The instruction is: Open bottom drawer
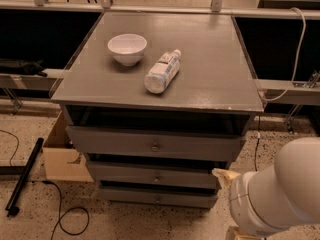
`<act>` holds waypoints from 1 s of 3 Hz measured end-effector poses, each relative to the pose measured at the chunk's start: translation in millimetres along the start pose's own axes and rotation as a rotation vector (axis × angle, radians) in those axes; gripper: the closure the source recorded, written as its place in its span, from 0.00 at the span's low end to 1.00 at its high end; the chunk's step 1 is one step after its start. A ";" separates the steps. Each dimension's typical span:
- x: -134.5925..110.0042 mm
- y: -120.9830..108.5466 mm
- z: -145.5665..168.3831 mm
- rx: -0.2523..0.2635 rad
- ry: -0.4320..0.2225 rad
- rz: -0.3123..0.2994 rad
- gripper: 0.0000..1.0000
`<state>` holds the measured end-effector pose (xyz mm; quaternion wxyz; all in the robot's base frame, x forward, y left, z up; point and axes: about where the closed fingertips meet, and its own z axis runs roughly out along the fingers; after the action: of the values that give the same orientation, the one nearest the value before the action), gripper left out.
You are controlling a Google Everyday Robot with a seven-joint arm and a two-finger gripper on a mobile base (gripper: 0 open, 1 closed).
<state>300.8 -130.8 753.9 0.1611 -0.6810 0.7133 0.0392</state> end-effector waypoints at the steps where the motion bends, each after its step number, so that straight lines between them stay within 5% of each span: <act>1: -0.2 0.4 0.1 -0.004 0.000 0.000 0.00; 3: -15.7 -9.6 85.3 -0.152 -0.086 0.127 0.00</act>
Offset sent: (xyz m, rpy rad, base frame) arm 0.0350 0.0422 -0.0856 0.1610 0.2416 -0.0846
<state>325.5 -92.9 679.3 0.1364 -0.6424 0.7424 0.1324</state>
